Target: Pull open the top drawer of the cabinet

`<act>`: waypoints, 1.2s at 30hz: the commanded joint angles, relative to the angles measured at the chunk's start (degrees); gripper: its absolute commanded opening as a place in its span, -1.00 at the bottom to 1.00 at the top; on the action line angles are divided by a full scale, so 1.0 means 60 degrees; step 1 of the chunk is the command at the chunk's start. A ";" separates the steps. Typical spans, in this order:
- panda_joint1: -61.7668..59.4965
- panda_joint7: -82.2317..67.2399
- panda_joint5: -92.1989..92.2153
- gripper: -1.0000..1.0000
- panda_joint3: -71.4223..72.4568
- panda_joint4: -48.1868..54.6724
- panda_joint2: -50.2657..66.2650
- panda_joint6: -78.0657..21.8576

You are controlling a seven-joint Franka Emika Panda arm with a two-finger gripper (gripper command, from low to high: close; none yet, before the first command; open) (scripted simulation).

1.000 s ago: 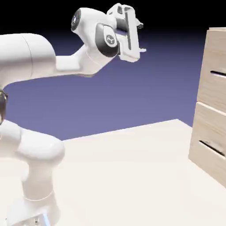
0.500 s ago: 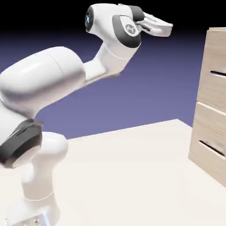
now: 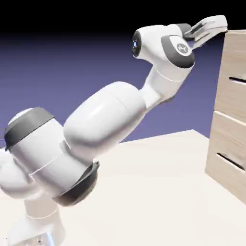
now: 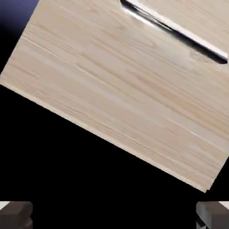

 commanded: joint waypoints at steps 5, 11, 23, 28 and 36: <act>0.1117 -0.2077 -0.1551 0.00 -0.0807 0.0649 -0.0482 -0.0258; 0.2458 -0.4569 -0.3411 0.00 -0.1776 0.1427 -0.1061 -0.0568; 0.4951 -0.7080 -0.4599 0.00 -0.2854 0.4088 -0.1552 -0.0216; 0.4548 -0.6899 -0.4685 -1.00 -0.2755 0.3503 -0.1550 -0.0396; 0.2528 -0.6220 -0.4828 -1.00 -0.2200 0.0735 -0.1573 -0.1158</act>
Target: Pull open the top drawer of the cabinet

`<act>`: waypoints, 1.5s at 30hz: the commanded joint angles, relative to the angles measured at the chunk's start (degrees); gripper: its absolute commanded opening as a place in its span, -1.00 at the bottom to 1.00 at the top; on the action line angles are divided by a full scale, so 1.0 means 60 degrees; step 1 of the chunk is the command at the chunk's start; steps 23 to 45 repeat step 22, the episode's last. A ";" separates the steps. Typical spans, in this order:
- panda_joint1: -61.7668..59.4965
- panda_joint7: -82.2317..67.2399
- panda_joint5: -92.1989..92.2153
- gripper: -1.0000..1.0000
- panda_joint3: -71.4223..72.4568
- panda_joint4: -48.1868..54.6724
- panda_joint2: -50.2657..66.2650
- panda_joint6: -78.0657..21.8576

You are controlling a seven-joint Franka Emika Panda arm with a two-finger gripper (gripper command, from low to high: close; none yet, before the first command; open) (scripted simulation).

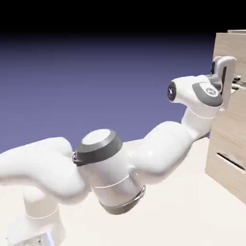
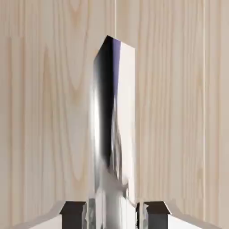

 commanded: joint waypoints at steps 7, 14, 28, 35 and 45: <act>-0.1958 0.0378 0.0197 -1.00 0.0637 -0.2423 -0.0120 -0.0505; -0.4200 0.0519 0.0766 -1.00 0.1469 -0.4844 -0.0436 -0.0739; -0.5951 0.0419 0.1467 1.00 0.2149 -0.6446 -0.0807 -0.0624; -0.5951 0.0419 0.1467 1.00 0.2149 -0.6446 -0.0807 -0.0624; -0.5951 0.0419 0.1467 1.00 0.2149 -0.6446 -0.0807 -0.0624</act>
